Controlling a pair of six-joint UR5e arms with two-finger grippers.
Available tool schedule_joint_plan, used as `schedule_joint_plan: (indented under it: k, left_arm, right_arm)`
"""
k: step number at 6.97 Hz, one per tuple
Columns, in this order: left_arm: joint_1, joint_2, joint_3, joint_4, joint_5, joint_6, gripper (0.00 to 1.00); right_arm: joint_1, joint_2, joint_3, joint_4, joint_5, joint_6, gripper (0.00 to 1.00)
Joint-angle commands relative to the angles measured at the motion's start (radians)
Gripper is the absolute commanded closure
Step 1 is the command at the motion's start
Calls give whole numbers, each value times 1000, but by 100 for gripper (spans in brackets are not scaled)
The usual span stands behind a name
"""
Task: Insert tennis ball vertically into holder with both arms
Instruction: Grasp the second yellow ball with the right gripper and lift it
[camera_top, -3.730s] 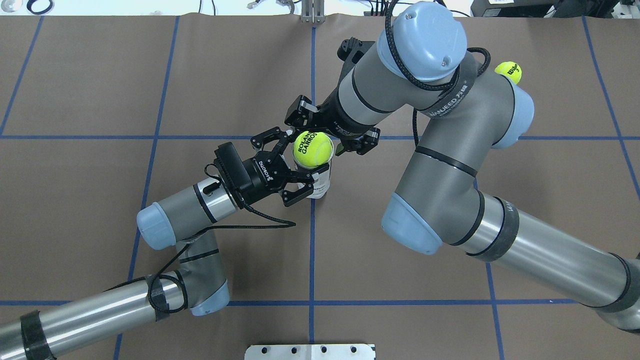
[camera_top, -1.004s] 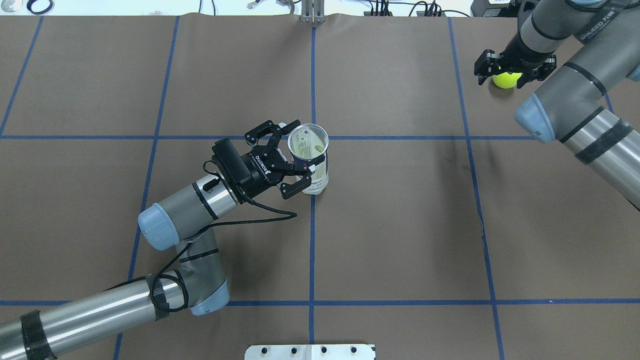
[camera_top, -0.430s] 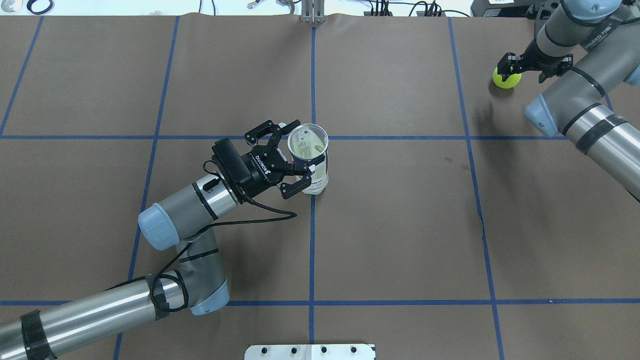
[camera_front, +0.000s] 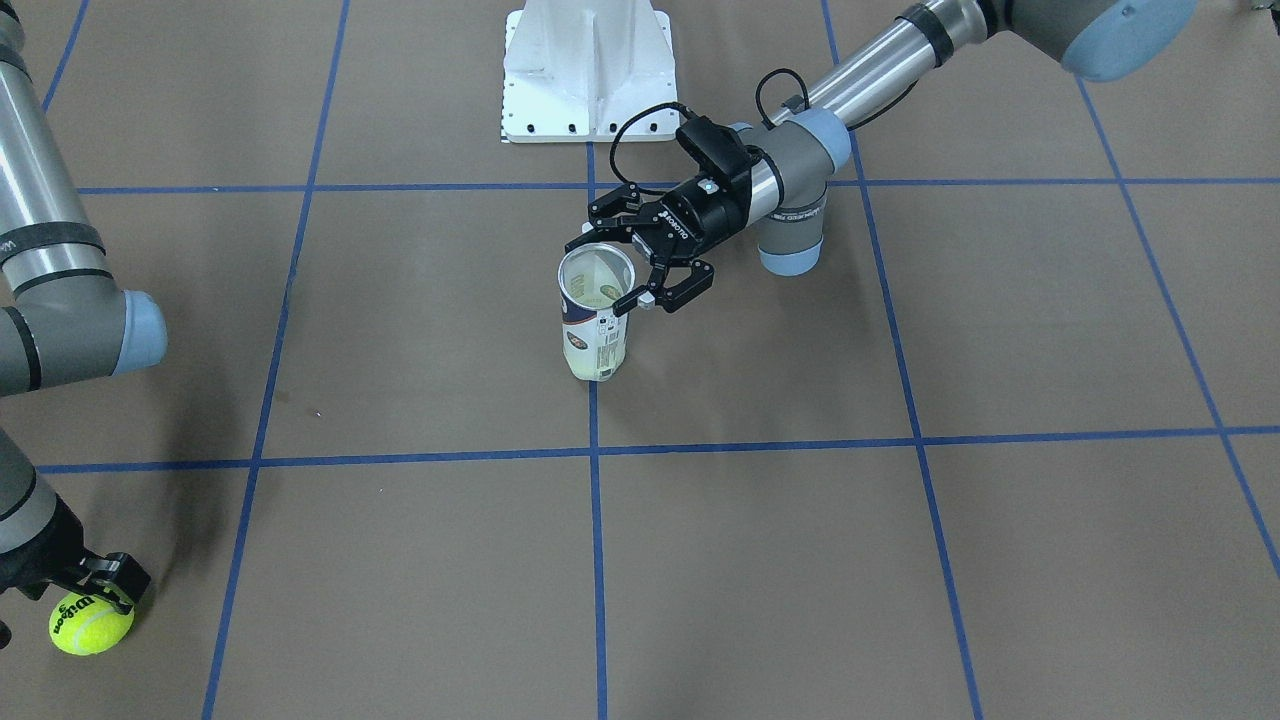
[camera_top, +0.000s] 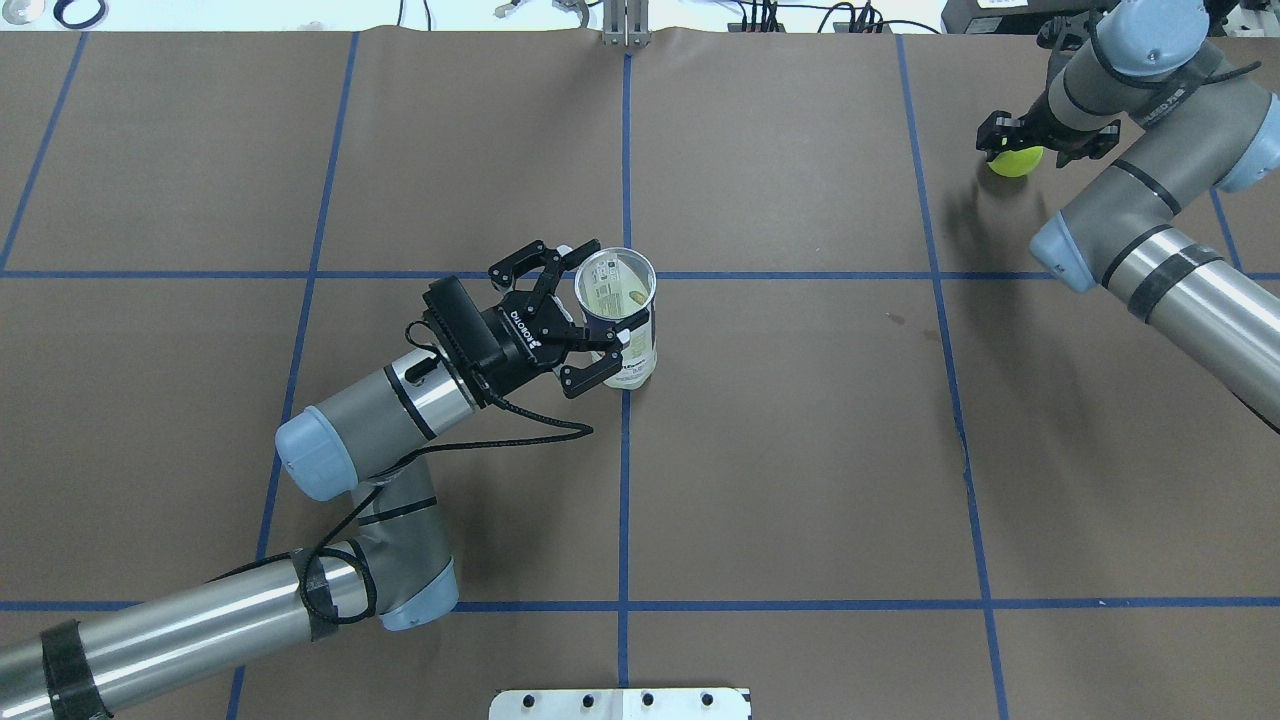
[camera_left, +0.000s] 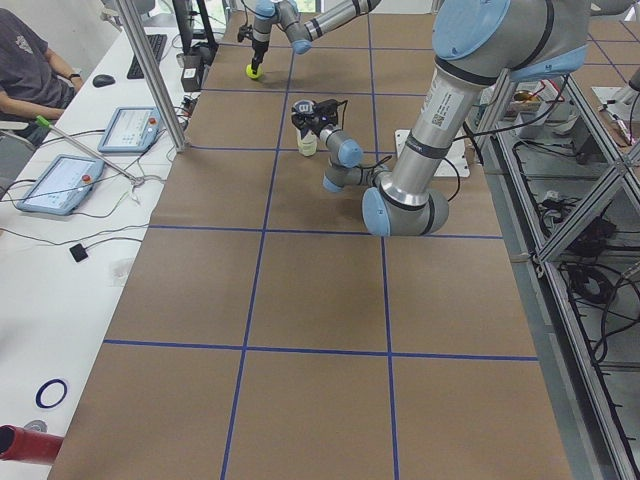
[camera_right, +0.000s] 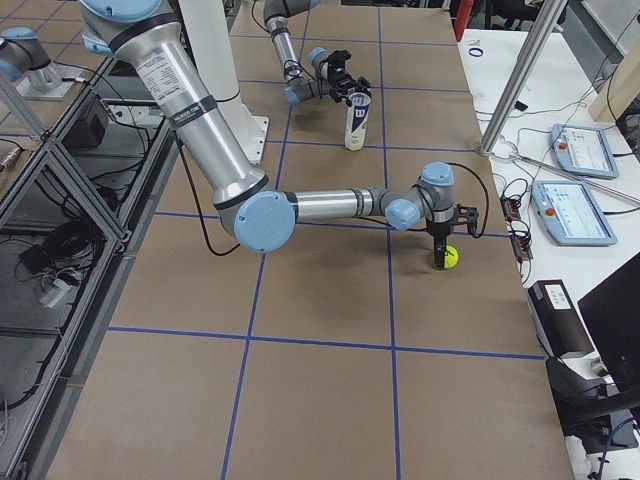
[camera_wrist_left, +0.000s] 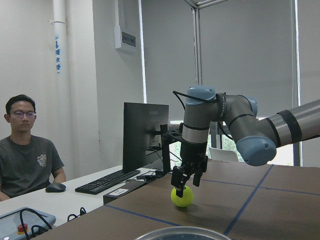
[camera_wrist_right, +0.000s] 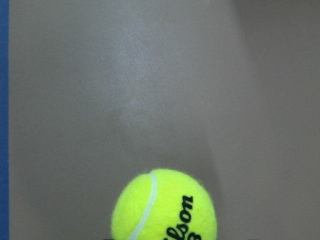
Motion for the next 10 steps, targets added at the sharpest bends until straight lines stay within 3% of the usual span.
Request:
schedule_joint_plan:
  k: [1,3,4,5,6,7,10]
  left_arm:
    - [0,2,0,0,0,0,11]
    - [0,2,0,0,0,0,11]
    - [0,2,0,0,0,0,11]
    - [0,2,0,0,0,0,11]
    - [0,2,-2,0,0,0,11]
    - [0,2,-2,0,0,0,11]
    - [0,4,0,2,0,0,11]
  right_arm:
    - [-12,2,-11,8,-17,3,19]
    - [-12,6,-9,7,-29,3,86]
    - [-10,14,-1,4,-29,3,100]
    - [-9,15,9,5,-29,5,100]
    - [-9,17,79,-27,-21,8,100]
    - [-9,11,218,-168,-11,10,100]
    - [-80,5,752,-630,253,230,100]
